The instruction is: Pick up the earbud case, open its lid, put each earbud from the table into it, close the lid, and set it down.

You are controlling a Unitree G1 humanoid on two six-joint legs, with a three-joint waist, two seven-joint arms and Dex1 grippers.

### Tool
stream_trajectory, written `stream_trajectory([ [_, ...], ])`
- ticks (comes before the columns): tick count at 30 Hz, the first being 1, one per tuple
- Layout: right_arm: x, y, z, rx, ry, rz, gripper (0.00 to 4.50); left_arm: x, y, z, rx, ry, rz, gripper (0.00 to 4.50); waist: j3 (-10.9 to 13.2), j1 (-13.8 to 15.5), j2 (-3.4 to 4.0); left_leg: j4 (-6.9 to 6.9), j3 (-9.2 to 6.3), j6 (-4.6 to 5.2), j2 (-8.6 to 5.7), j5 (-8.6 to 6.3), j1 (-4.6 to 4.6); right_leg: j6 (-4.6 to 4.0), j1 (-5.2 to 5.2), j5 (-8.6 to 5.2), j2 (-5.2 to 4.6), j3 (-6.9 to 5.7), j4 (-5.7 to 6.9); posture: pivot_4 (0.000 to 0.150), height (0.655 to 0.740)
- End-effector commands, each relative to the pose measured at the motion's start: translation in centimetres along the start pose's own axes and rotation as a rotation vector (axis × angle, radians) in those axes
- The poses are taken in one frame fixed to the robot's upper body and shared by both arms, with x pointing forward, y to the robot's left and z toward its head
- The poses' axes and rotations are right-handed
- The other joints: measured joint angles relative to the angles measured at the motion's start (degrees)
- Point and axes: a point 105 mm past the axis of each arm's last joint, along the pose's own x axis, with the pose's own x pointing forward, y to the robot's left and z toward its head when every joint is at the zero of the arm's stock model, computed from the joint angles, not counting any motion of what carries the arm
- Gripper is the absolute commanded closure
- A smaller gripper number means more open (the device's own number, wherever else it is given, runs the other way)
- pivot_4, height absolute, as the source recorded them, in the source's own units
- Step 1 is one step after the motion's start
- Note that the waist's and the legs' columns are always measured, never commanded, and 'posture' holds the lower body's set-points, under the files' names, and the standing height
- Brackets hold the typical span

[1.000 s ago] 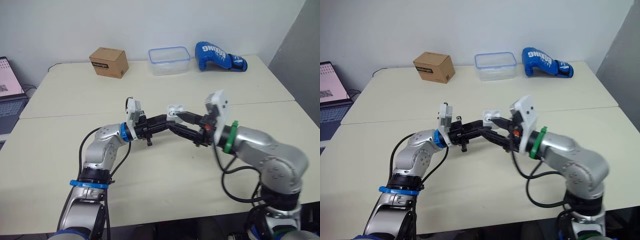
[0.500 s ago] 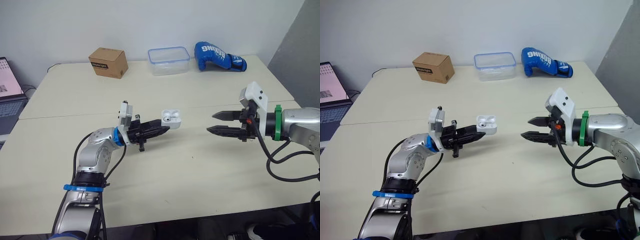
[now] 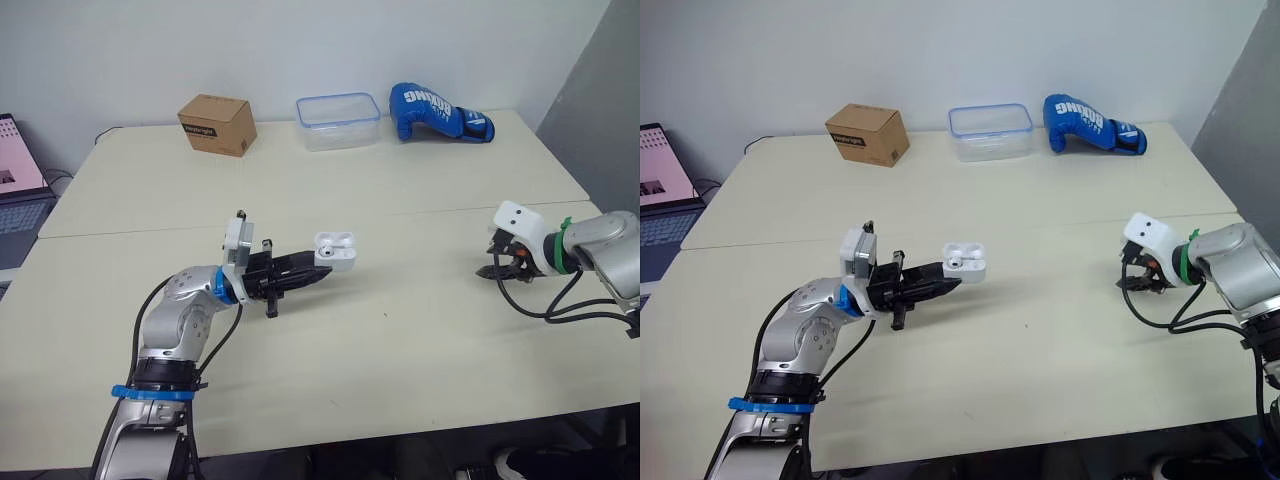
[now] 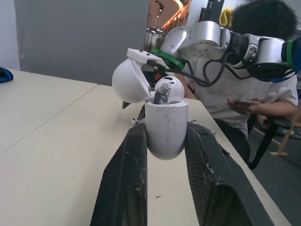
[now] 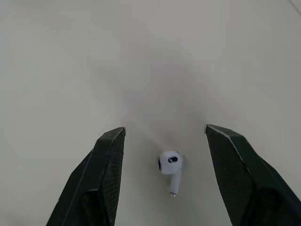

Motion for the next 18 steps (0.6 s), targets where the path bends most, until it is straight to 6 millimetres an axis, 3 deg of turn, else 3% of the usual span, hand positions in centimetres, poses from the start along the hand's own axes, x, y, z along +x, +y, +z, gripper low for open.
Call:
stream_trajectory([
  [1, -0.7, -1.1, -0.5, -0.013, 0.020, -0.034, 1.72, -0.2, -0.4, 1.1, 0.037, -0.026, -0.006, 3.70, 0.0, 0.0, 0.00, 0.00, 0.00, 0.00, 0.00, 0.00, 0.00, 0.00, 0.00, 0.00, 0.00, 0.00, 0.00, 0.150, 0.7307],
  [8, -0.1, -1.3, -2.1, -0.002, 0.071, -0.026, 1.72, -0.1, -0.7, 0.9, 0.029, -0.035, 0.000, 3.70, 0.0, 0.0, 0.00, 0.00, 0.02, 0.00, 0.00, 0.00, 0.00, 0.00, 0.00, 0.00, 0.00, 0.01, 0.00, 0.150, 0.7307],
  [18, 1.2, -1.0, -2.3, 0.015, 0.074, -0.006, 1.72, 0.0, -0.9, 0.8, 0.023, -0.035, 0.005, 3.70, 0.0, 0.0, 0.00, 0.02, 0.03, 0.00, 0.00, 0.00, 0.02, 0.00, 0.02, 0.00, -0.01, 0.02, 0.00, 0.150, 0.7307],
])
